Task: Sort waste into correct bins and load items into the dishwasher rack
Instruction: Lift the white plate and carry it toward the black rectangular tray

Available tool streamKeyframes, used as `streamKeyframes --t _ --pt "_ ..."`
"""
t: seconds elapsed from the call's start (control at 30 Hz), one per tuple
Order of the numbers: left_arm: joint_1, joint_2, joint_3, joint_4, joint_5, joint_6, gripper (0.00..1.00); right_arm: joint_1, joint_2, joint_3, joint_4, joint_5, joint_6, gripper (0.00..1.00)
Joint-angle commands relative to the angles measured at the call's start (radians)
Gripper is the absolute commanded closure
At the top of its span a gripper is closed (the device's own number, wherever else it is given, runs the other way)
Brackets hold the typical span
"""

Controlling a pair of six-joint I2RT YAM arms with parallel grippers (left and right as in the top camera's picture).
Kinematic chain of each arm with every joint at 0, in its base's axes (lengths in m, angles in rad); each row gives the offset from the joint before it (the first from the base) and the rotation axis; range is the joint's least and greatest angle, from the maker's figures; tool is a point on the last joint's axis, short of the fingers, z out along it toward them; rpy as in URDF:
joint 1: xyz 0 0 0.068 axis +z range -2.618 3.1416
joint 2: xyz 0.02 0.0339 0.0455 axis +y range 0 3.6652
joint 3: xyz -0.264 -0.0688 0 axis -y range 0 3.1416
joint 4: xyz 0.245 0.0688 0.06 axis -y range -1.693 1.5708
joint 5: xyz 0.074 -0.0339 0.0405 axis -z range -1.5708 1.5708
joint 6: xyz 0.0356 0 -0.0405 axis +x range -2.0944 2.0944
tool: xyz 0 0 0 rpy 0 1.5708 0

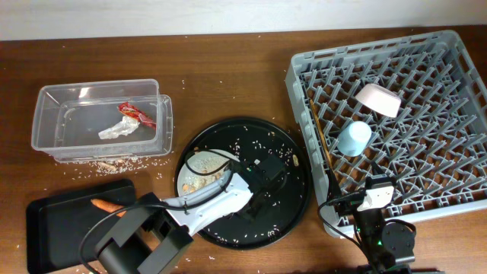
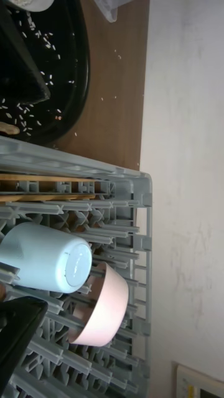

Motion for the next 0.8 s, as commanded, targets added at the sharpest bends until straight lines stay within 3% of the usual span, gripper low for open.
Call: streamKeyframes --t 0.0,0.1,0.4,0.6,0.77 --pt "0.0 0.027 0.059 -0.036 0.001 -0.028 1.0 -0.006 -0.008 -0.009 0.002 -0.005 0.004 0.02" --pt "0.0 0.027 0.194 -0.149 -0.108 -0.069 1.0 -0.006 -0.008 -0.009 0.002 -0.005 0.003 0.02" --pt "0.006 0.026 0.494 -0.438 -0.228 -0.146 1.0 -0.006 -0.008 -0.009 0.002 -0.005 0.003 0.02" --pt "0.069 0.014 0.549 -0.588 -0.22 -0.259 1.0 -0.006 -0.008 -0.009 0.002 -0.005 0.003 0.02" --pt "0.16 -0.046 0.549 -0.655 -0.096 -0.283 1.0 -0.006 -0.008 -0.009 0.002 -0.005 0.003 0.02"
